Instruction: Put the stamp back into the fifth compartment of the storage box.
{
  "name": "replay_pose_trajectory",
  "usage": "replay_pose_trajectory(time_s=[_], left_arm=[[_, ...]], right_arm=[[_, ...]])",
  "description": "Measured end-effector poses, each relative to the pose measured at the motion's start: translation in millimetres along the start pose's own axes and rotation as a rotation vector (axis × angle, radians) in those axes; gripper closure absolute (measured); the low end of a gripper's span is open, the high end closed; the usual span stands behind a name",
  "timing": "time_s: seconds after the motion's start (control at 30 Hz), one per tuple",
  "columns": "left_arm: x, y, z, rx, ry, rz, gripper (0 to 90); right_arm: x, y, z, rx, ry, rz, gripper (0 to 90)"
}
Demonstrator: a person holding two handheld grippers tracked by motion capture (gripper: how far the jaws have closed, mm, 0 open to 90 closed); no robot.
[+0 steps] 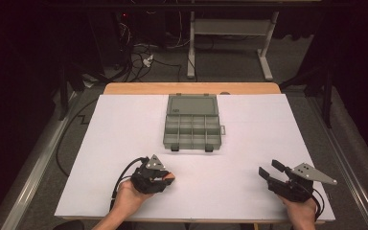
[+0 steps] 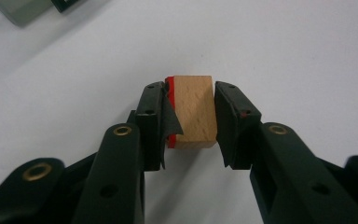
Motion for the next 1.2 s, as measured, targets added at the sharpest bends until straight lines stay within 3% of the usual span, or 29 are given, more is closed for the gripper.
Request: replay_pose_trajectory(time_s=[0.6,0.7,1.2], left_arm=[[17.9,46.6,-13.8,-0.029,0.001,-0.003,65.1],[18.6,52.8,-13.9,-0.031,-0.022,-0.017,65.0],[35.9,80.7,-11.2,-0.023,0.026,-0.014,65.1]], right_arm=[[1.6,0.6,-0.1,-0.002,0.002,-0.012,37.7],[1.8,0.5,-0.1,-0.001,0.003,-0.011,37.7],[1.1,0.1,0.1,0.001,0.003,-0.013,37.7]])
Point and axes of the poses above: each handheld gripper's, and its own axes: z roughly forward along the jaws, y roughly out of its top, x roughly to its left, the point moved 9 cm from there along z, roughly forward along the jaws, and after that the axes turned 7 degrees about -z, right-handed, at the moved point
